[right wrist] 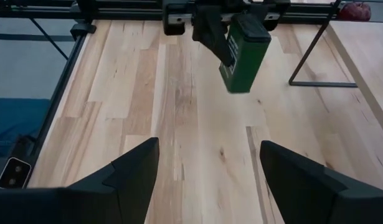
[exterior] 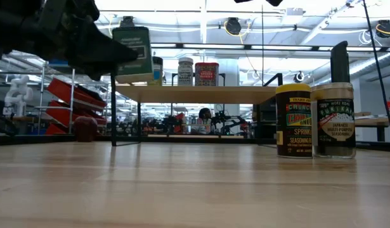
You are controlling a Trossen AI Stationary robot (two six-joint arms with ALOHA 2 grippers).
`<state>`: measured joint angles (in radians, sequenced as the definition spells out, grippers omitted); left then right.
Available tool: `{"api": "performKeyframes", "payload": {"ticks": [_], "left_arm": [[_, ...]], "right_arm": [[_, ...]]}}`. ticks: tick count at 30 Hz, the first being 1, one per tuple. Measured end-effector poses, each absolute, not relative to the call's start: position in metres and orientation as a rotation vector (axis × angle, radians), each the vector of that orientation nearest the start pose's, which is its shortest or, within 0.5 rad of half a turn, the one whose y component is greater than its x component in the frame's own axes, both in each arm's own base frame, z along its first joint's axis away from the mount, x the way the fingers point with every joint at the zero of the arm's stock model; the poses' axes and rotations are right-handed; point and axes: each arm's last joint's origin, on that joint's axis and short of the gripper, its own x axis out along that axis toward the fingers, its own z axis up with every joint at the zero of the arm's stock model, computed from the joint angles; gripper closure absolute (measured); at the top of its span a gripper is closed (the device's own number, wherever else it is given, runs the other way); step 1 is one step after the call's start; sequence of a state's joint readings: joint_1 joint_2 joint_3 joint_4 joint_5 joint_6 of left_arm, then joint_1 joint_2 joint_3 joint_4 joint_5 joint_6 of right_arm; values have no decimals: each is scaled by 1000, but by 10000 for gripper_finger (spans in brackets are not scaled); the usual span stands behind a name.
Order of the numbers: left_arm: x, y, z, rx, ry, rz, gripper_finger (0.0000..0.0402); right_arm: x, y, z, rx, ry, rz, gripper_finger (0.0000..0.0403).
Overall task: Shelf spices
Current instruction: Remove the black seasoning can from the shelf
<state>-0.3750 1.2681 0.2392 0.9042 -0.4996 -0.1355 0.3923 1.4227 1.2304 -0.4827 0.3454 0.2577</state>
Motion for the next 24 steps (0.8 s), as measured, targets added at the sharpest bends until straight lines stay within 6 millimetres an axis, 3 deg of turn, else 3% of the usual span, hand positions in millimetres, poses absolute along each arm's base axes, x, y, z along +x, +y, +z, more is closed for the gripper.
{"api": "performKeyframes", "payload": {"ticks": [5,13,24], "left_arm": [[225,-66,158,-59,125,142,250],[281,-74,150,-41,175,56,250],[330,-84,120,-38,243,22,250]], "right_arm": [[287,108,317,-5,636,-35,135],[285,107,316,-6,652,-39,135],[266,100,314,45,785,-100,135]]}}
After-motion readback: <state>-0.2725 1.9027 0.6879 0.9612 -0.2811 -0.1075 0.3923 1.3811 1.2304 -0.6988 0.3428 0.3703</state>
